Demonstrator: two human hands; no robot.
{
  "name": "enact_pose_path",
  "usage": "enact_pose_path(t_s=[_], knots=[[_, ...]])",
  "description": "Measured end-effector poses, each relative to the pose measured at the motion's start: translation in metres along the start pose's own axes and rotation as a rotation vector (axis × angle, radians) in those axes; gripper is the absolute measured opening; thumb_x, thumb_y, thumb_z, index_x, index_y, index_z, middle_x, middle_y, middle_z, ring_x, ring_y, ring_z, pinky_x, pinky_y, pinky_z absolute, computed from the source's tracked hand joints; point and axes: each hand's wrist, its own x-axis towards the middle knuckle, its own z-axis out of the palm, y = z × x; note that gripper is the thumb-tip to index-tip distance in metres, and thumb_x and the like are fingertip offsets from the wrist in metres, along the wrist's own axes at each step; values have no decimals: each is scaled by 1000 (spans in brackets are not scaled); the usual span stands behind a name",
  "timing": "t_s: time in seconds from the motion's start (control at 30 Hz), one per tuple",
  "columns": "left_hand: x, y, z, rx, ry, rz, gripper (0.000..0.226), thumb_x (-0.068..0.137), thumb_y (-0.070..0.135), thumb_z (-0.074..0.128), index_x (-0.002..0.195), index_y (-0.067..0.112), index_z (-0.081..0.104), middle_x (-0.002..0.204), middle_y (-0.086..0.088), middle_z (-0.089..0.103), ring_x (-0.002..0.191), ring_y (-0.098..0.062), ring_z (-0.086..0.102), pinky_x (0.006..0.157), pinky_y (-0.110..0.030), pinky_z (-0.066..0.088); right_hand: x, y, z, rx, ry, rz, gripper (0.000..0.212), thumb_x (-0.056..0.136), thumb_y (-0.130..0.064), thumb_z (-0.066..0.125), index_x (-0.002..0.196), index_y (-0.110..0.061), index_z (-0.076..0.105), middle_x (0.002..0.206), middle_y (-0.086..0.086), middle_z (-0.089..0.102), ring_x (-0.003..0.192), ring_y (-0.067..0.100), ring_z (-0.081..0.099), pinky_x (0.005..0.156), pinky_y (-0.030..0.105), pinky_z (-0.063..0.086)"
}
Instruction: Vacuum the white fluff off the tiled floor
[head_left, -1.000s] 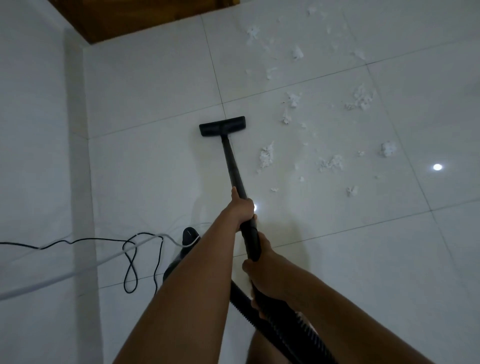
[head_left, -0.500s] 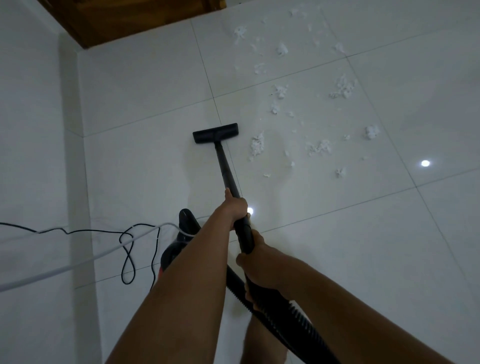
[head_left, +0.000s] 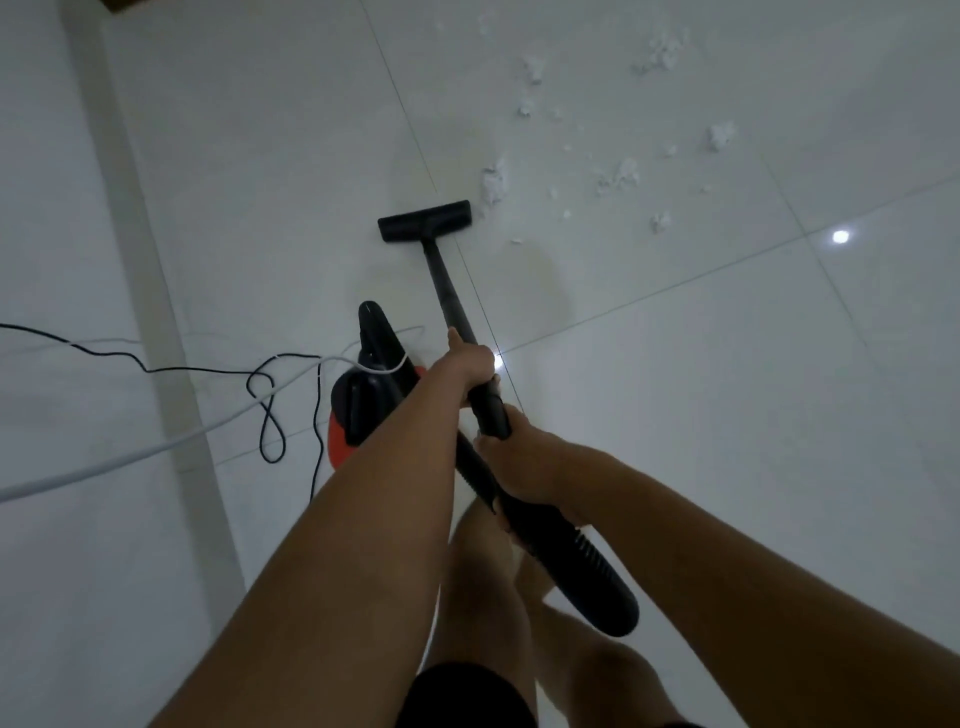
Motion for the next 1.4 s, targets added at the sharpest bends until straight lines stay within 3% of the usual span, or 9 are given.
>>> enact_pose_path(t_s=[0.1, 0.23, 0.5, 0.73, 1.03, 1.13, 1.2, 1.33, 1.4], knots=[[-12, -24, 5, 24, -11, -10, 80, 101, 13, 37, 156, 42, -15, 83, -11, 62, 66, -16, 58, 75, -36, 59, -22, 17, 11, 79, -98, 23, 60, 108, -27, 41, 158, -38, 10, 95, 22, 56, 55, 24, 59, 47, 30, 55], [-29, -49, 13, 44, -20, 2, 78, 102, 14, 35, 156, 40, -15, 84, -9, 61, 66, -14, 57, 63, -32, 55, -32, 43, 32, 15, -31, -6, 63, 105, -32, 42, 159, -35, 10, 103, 19, 57, 82, 32, 62, 86, 51, 59], [-61, -87, 25, 80, -77, 10, 77, 103, 14, 35, 157, 40, -13, 83, -8, 57, 63, -12, 54, 44, -25, 48, -60, 80, 62, 191, -8, 48, 50, 108, -28, 39, 153, -37, 21, 78, 18, 59, 46, 21, 58, 45, 30, 53], [-81, -131, 30, 124, -163, 20, 78, 103, 10, 32, 156, 42, -14, 87, -11, 57, 64, -15, 54, 50, -27, 52, -63, 119, 119, -54, 199, 40, 74, 78, -67, 31, 146, -39, 19, 134, 18, 59, 117, 43, 61, 101, 60, 48], [-63, -134, 36, 158, -180, 59, 77, 103, 12, 31, 155, 43, -16, 78, -8, 57, 61, -13, 53, 55, -27, 51, -27, 135, 125, 44, 180, 94, 82, 60, -72, 22, 140, -60, 7, 112, 8, 59, 150, 42, 23, 120, 65, 23], [-57, -126, 39, 156, -184, 61, 75, 105, 16, 31, 154, 44, -18, 80, -8, 56, 62, -13, 53, 53, -27, 48, -13, 136, 123, 90, 169, 104, 87, 56, -74, 21, 141, -62, 7, 120, 14, 60, 125, 39, 48, 119, 65, 25], [-51, -121, 41, 151, -184, 60, 74, 105, 19, 31, 154, 45, -18, 83, -8, 56, 63, -13, 54, 52, -27, 48, -4, 139, 120, 144, 166, 116, 92, 51, -73, 21, 141, -63, 7, 112, 20, 54, 116, 22, 10, 119, 67, 23], [-38, -104, 46, 131, -177, 59, 74, 105, 19, 31, 154, 46, -17, 83, -7, 56, 64, -13, 54, 52, -27, 49, -15, 116, 96, 77, 143, 85, 74, 74, -67, 29, 143, -58, 5, 119, 27, 66, 133, 46, 52, 115, 65, 34], [-33, -94, 47, 140, -179, 69, 74, 105, 18, 31, 154, 45, -18, 84, -8, 57, 64, -13, 54, 50, -26, 48, -30, 103, 79, 104, 126, 43, 67, 98, -48, 37, 154, -43, 2, 99, 20, 69, 90, 34, 72, 93, 51, 56]])
